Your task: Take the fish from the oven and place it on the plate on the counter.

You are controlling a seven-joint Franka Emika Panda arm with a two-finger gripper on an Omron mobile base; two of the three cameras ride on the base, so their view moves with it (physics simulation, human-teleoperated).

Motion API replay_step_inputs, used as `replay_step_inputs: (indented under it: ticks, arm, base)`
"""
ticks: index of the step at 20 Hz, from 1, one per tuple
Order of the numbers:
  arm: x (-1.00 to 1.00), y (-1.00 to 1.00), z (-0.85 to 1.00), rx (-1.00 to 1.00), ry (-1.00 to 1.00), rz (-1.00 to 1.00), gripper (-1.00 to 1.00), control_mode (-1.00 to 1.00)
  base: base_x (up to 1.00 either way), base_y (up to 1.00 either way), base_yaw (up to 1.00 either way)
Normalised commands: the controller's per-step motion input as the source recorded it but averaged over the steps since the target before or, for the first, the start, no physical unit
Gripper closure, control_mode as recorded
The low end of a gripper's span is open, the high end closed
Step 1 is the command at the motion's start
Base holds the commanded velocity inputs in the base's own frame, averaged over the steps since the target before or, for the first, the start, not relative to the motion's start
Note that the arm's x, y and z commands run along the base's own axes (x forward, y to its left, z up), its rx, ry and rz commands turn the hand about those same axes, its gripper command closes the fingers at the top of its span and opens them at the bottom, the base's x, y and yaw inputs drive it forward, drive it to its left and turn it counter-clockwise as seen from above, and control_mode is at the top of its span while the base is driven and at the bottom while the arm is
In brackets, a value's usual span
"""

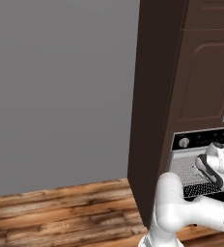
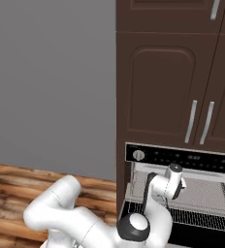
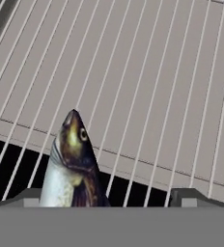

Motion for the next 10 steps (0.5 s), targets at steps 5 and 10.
replay_step_inputs:
  ticks: [5, 10]
  arm:
    - [-0.08, 0.00, -0.58, 0.00, 0.01, 0.00, -1.00, -1.00]
    - [-0.46, 0.00, -0.32, 0.00, 0.00, 0.00, -1.00, -1.00]
  base:
    - [0.00, 0.00, 0.00]
    - [0.00, 0.00, 0.00]
